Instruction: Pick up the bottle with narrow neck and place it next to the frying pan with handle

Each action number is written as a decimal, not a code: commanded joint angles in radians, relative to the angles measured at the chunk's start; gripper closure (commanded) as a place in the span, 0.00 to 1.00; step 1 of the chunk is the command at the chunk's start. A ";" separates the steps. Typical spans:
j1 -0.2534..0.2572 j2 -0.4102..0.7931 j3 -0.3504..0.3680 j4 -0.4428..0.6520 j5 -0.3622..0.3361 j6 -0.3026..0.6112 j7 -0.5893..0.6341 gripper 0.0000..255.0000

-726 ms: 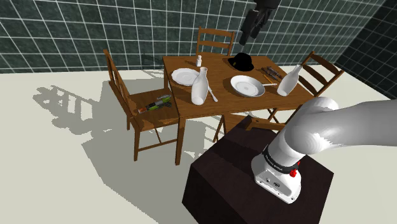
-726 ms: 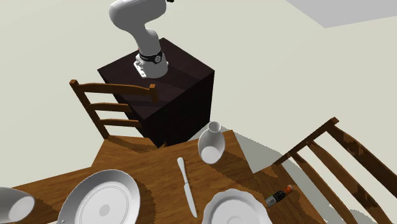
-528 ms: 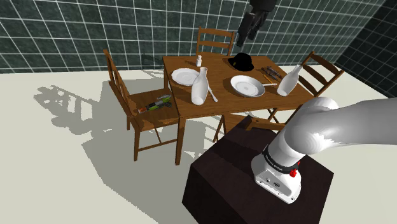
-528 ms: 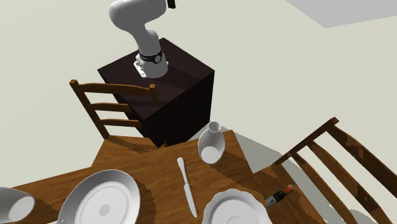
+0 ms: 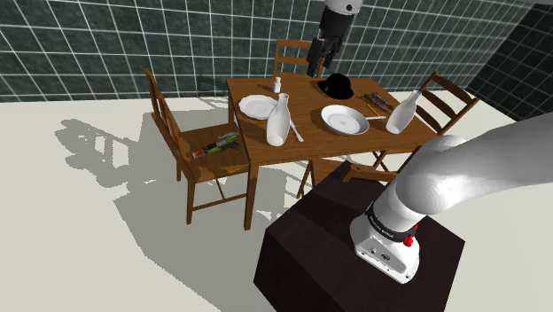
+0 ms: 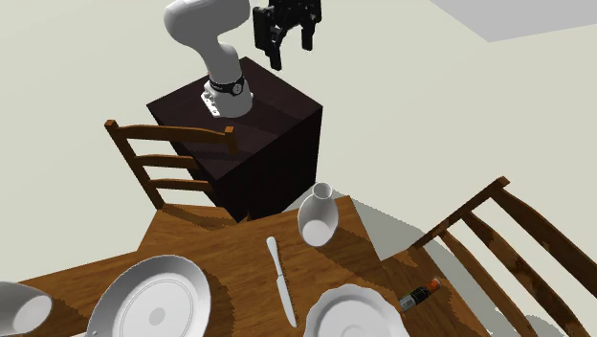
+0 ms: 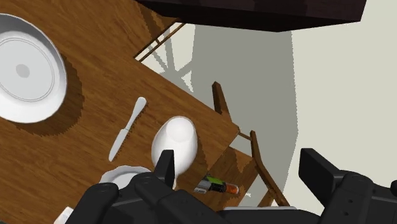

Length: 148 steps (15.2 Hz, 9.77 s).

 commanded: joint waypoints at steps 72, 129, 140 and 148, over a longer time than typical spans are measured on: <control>-0.032 0.654 -0.100 0.470 0.075 0.106 -0.133 1.00; -0.282 0.995 -0.216 0.910 0.184 -0.013 -0.501 1.00; -0.317 1.085 -0.213 0.878 0.213 0.104 -0.548 1.00; -0.318 1.120 -0.206 0.823 0.226 0.193 -0.557 1.00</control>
